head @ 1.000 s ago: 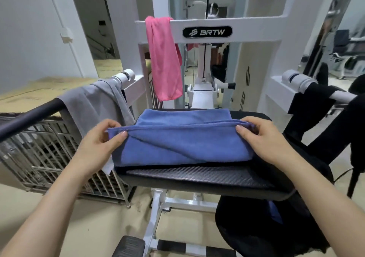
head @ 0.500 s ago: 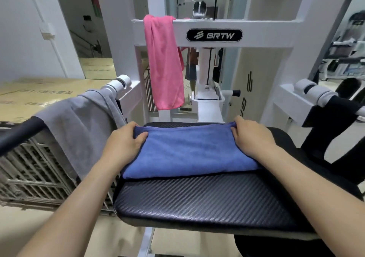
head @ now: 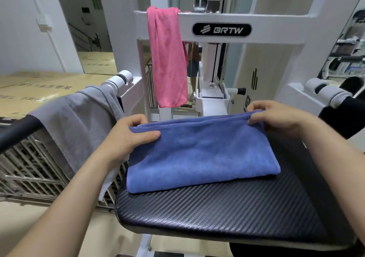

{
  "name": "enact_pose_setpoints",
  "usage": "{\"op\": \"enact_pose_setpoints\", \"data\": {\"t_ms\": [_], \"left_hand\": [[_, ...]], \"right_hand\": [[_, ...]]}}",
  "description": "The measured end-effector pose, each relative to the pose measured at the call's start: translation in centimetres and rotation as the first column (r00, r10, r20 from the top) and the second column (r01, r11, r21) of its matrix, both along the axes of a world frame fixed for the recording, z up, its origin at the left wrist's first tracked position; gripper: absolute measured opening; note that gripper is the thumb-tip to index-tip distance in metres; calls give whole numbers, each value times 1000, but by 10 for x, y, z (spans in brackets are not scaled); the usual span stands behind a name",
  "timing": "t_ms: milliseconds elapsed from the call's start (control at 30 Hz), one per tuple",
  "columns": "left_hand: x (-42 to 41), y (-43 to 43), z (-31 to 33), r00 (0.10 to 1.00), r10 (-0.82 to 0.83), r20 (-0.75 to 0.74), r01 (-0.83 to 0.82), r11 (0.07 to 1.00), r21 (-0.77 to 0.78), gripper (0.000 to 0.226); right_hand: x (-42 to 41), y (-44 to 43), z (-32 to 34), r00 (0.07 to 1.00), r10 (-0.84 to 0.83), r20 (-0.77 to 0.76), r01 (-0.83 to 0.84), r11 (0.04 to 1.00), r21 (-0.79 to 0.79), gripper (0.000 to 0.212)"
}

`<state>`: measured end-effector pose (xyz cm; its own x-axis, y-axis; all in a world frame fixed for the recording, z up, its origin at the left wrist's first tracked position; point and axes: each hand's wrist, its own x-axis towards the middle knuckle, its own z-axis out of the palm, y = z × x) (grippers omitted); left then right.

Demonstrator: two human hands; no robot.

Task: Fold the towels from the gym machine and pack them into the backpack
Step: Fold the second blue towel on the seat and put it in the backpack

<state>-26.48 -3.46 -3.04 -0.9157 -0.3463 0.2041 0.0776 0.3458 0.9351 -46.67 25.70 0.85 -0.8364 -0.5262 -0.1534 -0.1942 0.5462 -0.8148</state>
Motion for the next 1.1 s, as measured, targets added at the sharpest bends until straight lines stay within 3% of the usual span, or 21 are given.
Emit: {"op": "enact_pose_setpoints", "data": {"t_ms": [67, 167, 267, 333, 433, 533, 633, 700, 767, 833, 867, 933, 1100], "left_hand": [[13, 15, 4, 1000, 6, -24, -1, 983, 183, 39], [30, 40, -3, 998, 32, 45, -46, 938, 344, 31], [46, 57, -21, 987, 69, 148, -107, 958, 267, 18], [55, 60, -31, 976, 48, 211, -87, 979, 184, 15], [55, 54, -38, 967, 171, 191, -153, 982, -107, 21], [50, 47, -34, 926, 370, 76, -300, 841, -451, 15], [42, 56, -32, 939, 305, 160, -148, 777, -611, 46], [34, 62, -31, 942, 281, 184, -101, 758, -644, 45], [27, 64, -29, 954, 242, 176, -122, 851, -511, 32], [22, 63, -23, 972, 176, 153, -156, 979, -131, 22], [21, 64, -19, 980, 147, 133, -163, 979, 121, 21], [20, 69, -10, 989, 104, 104, -141, 868, 475, 22], [20, 89, 1, 996, 61, 68, -91, 732, 675, 27]], "right_hand": [[-4, -3, 17, 999, 40, -25, -39, 999, 17, 23], [-19, -30, 44, 930, 93, -355, 8, 962, 273, 28], [-20, -78, 40, 736, 64, -674, 203, 929, 310, 35], [-7, -104, 16, 603, 90, -792, 285, 904, 320, 40], [27, -113, -15, 592, 237, -770, 187, 889, 417, 54], [79, -93, -19, 703, 272, -657, -45, 939, 340, 48], [140, -64, -22, 747, 394, -535, -205, 903, 379, 55], [166, -52, -32, 709, 450, -543, -199, 866, 458, 59], [179, -47, -48, 645, 450, -617, -118, 857, 501, 58], [184, -44, -63, 616, 360, -701, -51, 906, 420, 46], [185, -42, -70, 637, 262, -725, -29, 948, 318, 38], [186, -38, -77, 728, 37, -685, 31, 996, 87, 28], [183, -31, -70, 874, -276, -399, 189, 951, -244, 16]]}}
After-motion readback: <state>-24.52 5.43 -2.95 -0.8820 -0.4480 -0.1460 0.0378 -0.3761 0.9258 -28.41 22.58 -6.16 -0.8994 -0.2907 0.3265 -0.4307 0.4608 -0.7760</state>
